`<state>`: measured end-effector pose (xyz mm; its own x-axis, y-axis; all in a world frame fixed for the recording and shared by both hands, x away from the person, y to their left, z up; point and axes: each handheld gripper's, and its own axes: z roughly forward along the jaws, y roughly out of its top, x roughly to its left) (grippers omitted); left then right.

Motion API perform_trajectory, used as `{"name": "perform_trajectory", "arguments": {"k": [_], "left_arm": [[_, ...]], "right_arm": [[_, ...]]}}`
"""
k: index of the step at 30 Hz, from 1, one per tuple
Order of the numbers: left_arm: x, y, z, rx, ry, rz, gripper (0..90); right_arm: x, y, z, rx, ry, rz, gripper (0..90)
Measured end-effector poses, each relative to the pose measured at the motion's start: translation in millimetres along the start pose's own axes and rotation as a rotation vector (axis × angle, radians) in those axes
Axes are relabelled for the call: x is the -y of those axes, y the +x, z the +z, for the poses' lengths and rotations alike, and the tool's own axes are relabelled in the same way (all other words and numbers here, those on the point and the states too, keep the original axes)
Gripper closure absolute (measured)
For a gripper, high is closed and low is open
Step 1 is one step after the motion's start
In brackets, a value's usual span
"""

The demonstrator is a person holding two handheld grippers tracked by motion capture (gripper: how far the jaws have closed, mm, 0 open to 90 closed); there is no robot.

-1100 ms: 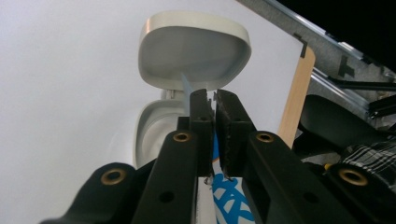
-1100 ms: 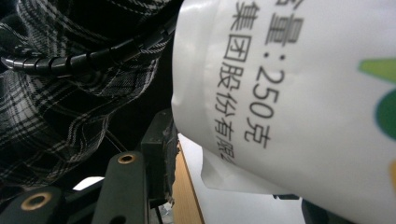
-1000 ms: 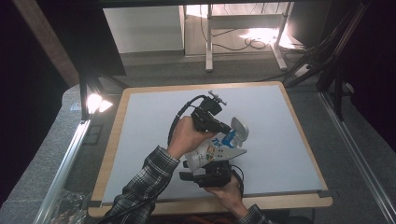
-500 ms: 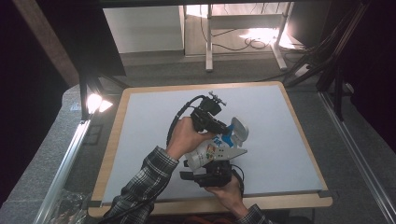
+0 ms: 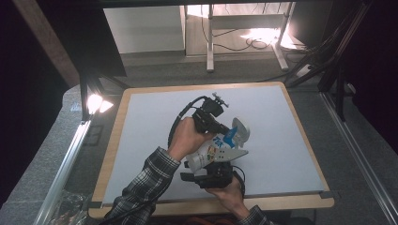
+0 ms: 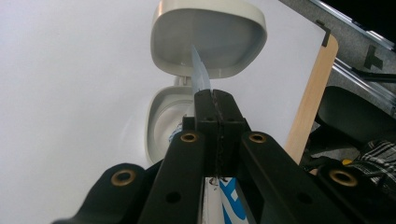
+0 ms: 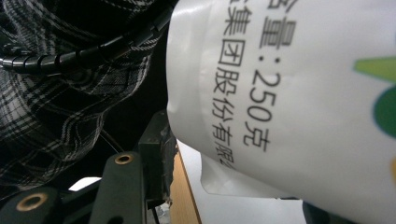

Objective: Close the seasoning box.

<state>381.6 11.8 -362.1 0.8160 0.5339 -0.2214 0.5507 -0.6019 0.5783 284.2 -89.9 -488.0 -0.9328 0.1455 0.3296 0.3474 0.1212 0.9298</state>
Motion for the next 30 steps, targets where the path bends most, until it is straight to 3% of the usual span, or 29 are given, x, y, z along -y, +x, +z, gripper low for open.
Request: {"name": "perform_trajectory", "arguments": {"k": [13, 30], "left_arm": [[-6.4, 2.5, 1.3, 0.001, 0.032, 0.001, 90.0], [-6.9, 3.8, 3.4, 0.002, 0.033, 0.005, 90.0]], "right_arm": [[-1.7, 1.9, -0.8, -0.003, -0.016, -0.003, 48.1], [-1.0, -0.3, -1.1, -0.004, -0.014, 0.011, 47.9]]}}
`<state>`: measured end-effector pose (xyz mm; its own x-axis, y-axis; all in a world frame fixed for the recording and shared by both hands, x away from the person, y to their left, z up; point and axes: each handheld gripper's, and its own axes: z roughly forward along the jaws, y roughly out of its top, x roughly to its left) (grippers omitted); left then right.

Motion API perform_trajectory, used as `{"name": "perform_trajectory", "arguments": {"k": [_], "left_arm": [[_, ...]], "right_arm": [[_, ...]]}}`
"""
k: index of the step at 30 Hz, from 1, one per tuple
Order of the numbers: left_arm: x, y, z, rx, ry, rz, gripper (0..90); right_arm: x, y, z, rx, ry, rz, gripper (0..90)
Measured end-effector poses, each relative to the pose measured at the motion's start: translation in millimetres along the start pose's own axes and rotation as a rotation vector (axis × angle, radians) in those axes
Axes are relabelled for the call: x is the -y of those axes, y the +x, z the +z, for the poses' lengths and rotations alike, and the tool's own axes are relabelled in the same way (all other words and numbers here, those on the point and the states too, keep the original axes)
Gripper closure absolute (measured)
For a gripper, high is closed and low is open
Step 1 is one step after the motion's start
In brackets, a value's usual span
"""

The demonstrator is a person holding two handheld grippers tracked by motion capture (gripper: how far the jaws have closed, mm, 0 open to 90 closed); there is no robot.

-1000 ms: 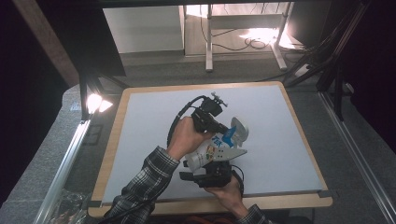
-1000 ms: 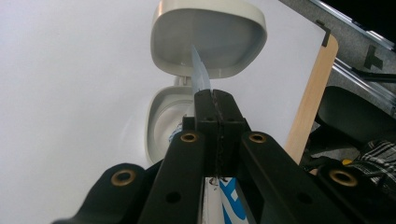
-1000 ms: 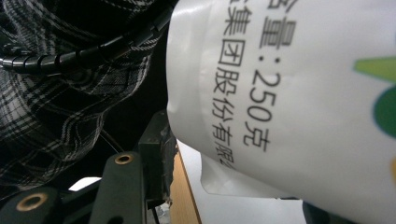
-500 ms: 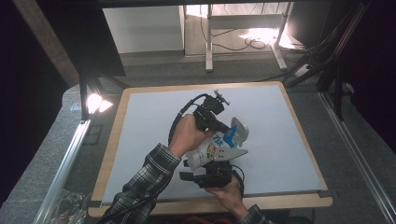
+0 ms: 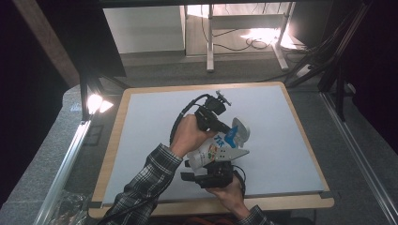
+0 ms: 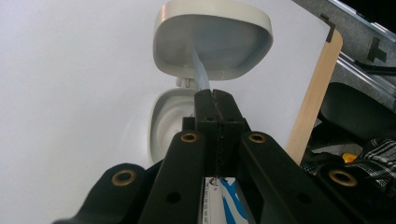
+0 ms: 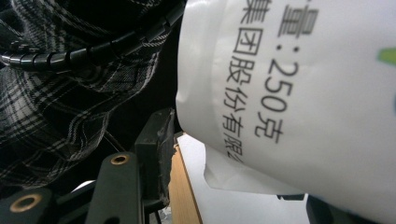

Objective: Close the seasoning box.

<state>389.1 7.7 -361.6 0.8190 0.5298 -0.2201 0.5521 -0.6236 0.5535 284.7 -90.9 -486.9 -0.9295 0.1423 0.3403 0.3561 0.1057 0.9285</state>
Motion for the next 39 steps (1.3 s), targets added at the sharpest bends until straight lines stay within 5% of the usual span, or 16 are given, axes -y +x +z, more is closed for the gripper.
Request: {"name": "perform_trajectory", "arguments": {"k": [39], "left_arm": [[21.0, 2.8, -7.7, 0.043, -0.123, 0.044, 90.0]], "right_arm": [[10.2, -3.0, 9.6, 0.103, 0.064, -0.021, 43.7]]}}
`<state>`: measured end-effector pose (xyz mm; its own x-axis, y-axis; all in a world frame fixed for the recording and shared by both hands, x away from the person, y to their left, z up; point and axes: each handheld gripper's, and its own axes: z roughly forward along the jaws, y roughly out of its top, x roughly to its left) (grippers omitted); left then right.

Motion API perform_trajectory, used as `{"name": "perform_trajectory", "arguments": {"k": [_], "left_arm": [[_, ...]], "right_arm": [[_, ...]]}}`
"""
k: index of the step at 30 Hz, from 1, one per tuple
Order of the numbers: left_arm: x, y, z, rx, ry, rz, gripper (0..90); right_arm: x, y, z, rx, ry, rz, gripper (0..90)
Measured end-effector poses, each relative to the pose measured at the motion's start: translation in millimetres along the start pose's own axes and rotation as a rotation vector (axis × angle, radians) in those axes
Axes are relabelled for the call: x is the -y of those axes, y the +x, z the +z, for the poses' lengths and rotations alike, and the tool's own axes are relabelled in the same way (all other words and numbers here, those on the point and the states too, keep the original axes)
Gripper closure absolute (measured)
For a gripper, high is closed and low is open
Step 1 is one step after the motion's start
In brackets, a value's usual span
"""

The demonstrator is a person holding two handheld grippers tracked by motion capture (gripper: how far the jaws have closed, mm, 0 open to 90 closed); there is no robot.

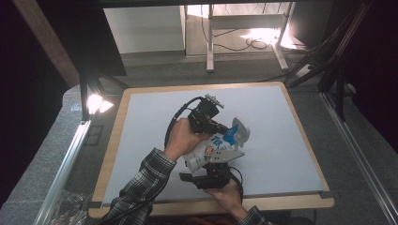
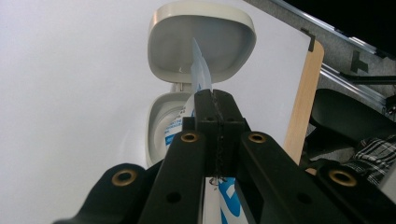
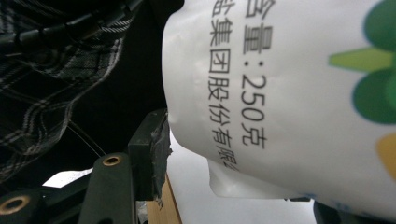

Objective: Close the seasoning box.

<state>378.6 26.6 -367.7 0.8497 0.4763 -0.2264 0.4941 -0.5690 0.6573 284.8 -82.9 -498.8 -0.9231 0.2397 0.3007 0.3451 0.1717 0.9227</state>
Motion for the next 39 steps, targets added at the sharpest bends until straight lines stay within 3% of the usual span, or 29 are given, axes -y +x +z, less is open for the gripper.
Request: {"name": "perform_trajectory", "arguments": {"k": [6, 15, 26, 39], "left_arm": [[-0.1, -0.2, -0.6, -0.004, -0.007, -0.001, 90.0], [-5.1, 4.3, 4.0, -0.007, 0.052, 0.004, 90.0], [-16.3, 6.1, 10.1, -0.021, 0.122, -0.028, 90.0], [-19.5, 9.7, 13.4, -0.032, 0.153, -0.048, 90.0]], "right_arm": [[0.0, 2.1, 0.2, 0.003, -0.007, -0.008, 43.0], [-3.9, 5.6, -3.9, -0.03, -0.039, -0.018, 42.5], [-7.5, 5.2, -8.3, -0.046, -0.064, -0.02, 42.1], [-8.5, 4.8, -9.7, -0.052, -0.071, -0.01, 42.1]]}}
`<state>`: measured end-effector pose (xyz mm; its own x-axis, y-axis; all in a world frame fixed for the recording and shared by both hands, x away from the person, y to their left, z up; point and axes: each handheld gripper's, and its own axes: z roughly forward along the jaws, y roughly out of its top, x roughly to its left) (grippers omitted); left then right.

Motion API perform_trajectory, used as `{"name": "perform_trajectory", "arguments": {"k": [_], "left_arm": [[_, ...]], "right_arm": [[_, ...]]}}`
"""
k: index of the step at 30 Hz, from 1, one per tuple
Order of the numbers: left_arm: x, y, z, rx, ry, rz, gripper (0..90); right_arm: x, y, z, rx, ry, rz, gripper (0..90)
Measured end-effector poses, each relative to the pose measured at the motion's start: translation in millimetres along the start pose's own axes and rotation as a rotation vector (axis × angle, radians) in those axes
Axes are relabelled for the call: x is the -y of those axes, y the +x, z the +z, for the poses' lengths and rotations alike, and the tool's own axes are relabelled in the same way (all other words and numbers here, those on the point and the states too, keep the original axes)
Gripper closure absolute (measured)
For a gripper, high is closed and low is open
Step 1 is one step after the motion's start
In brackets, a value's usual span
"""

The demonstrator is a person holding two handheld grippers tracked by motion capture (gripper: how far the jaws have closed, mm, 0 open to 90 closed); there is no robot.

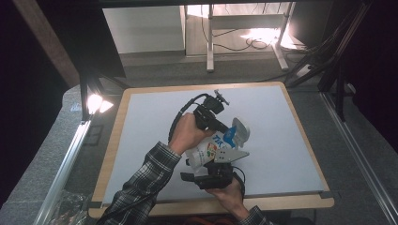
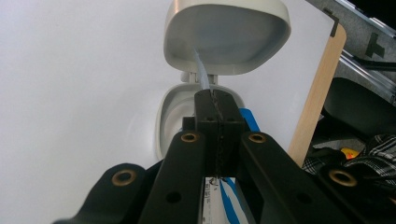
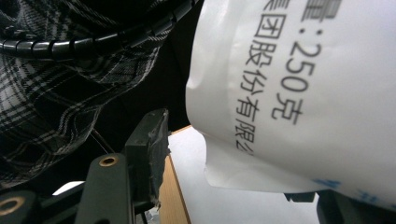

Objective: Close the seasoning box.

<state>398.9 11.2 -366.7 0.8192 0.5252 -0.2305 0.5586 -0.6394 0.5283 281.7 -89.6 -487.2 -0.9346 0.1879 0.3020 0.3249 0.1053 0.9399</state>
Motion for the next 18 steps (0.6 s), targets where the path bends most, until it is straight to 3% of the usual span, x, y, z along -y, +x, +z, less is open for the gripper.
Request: {"name": "perform_trajectory", "arguments": {"k": [18], "left_arm": [[-1.5, -0.5, 1.4, -0.001, 0.01, -0.005, 90.0]], "right_arm": [[-0.7, -0.1, -0.7, -0.001, -0.002, 0.0, 42.1]]}}
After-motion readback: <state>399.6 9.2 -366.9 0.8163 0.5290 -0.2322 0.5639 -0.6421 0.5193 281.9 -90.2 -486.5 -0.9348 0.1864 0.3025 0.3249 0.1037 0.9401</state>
